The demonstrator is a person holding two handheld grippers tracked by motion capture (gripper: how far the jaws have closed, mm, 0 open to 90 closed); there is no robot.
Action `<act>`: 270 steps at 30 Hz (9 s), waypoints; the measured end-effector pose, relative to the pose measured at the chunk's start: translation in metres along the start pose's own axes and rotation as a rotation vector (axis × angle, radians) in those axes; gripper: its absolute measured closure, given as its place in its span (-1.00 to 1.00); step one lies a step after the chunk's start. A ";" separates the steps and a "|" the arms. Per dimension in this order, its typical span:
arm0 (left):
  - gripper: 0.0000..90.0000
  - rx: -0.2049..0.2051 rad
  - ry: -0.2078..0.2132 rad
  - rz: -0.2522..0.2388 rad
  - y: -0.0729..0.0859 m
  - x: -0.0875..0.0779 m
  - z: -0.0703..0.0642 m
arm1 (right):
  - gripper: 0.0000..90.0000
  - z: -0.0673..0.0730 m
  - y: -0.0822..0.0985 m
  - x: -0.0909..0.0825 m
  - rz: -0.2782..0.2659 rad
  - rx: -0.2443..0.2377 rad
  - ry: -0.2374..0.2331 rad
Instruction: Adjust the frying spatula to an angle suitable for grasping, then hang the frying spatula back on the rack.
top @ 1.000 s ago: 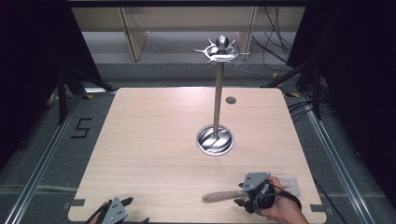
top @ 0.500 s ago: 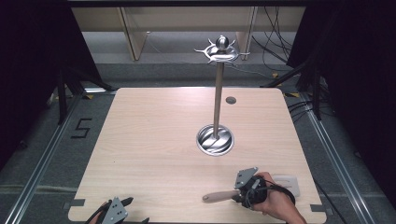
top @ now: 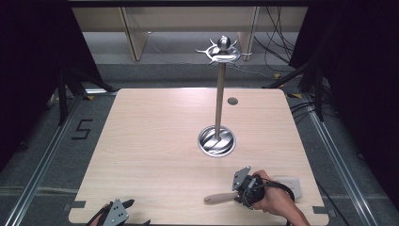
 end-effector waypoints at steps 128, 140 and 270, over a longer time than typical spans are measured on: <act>-0.65 0.015 0.032 -0.004 -0.002 -0.001 -0.005 | 0.69 -0.130 -0.065 -0.234 -0.872 0.314 0.186; -0.65 0.013 0.030 -0.006 -0.002 0.000 -0.006 | 0.69 -0.140 -0.073 -0.229 -0.850 0.345 0.185; -0.66 0.010 0.012 -0.018 -0.005 -0.003 -0.005 | -0.26 -0.058 -0.008 -0.072 -0.624 0.458 0.110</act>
Point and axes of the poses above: each handheld gripper's, and its own axes: x roughly forward along the jaws, y roughly out of its underside, z roughly to its left, the point moved 8 cm from there along x, roughly forward along the jaws, and after that the axes turned 11 degrees about z, right-handed, at the moved point
